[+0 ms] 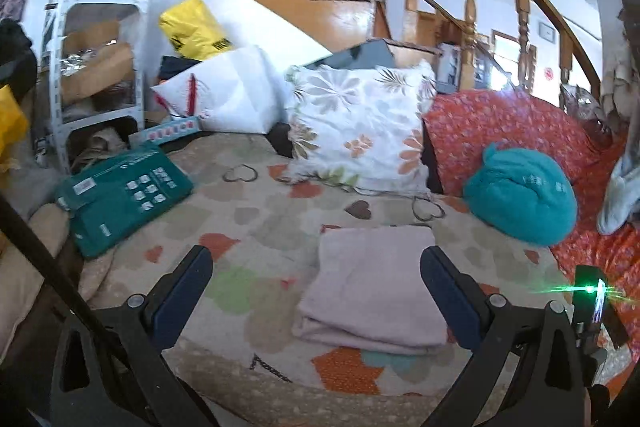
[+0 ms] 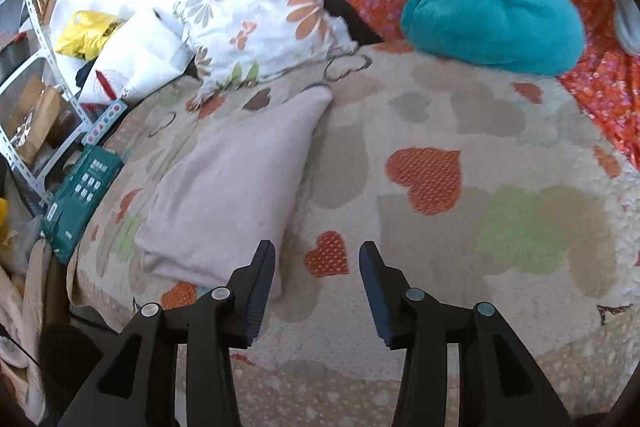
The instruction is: Fold small clothes
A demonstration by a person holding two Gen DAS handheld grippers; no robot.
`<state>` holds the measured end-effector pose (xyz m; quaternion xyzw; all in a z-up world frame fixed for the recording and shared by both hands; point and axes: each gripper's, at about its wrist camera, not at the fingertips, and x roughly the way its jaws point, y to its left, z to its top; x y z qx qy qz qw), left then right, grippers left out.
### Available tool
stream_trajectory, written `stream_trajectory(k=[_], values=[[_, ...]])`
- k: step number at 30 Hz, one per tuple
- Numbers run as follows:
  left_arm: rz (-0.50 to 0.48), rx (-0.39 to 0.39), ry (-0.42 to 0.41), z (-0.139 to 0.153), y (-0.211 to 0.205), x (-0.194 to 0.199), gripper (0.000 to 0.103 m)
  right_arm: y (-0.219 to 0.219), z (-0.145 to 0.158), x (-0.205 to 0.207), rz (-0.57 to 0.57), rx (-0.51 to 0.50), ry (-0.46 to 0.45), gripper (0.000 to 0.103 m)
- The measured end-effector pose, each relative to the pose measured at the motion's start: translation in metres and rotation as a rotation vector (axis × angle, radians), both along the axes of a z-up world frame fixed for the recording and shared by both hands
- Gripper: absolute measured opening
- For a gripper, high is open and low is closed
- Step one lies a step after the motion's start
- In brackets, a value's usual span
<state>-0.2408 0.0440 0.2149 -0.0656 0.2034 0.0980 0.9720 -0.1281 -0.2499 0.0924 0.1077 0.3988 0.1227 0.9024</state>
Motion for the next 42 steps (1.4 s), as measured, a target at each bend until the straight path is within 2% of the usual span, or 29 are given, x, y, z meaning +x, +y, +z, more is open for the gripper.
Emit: stream_trajectory(k=[3, 7, 11, 17, 24, 29, 34, 42], values=[[-0.023, 0.019, 0.038, -0.012, -0.007, 0.016, 0.103, 0.003, -0.004, 0.003, -0.004, -0.031, 0.006, 0.055], [-0.051, 0.011, 0.244, -0.046, -0.014, 0.048, 0.103, 0.017, -0.010, 0.005, 0.023, -0.081, 0.004, 0.057], [-0.033, -0.034, 0.370, -0.079, -0.016, 0.065, 0.103, 0.034, -0.022, 0.009, 0.058, -0.169, 0.001, 0.058], [-0.051, -0.027, 0.481, -0.112, -0.031, 0.085, 0.103, 0.028, -0.034, 0.021, 0.043, -0.175, 0.038, 0.058], [-0.122, -0.016, 0.576, -0.149, -0.053, 0.106, 0.103, 0.001, -0.039, 0.031, -0.062, -0.160, 0.074, 0.062], [-0.157, -0.035, 0.671, -0.184, -0.064, 0.118, 0.103, -0.013, -0.043, 0.034, -0.105, -0.150, 0.098, 0.064], [-0.176, -0.090, 0.768, -0.216, -0.065, 0.125, 0.103, -0.012, -0.046, 0.036, -0.103, -0.150, 0.106, 0.064], [-0.163, -0.141, 0.724, -0.220, -0.059, 0.125, 0.103, -0.005, -0.052, 0.040, -0.078, -0.158, 0.115, 0.064]])
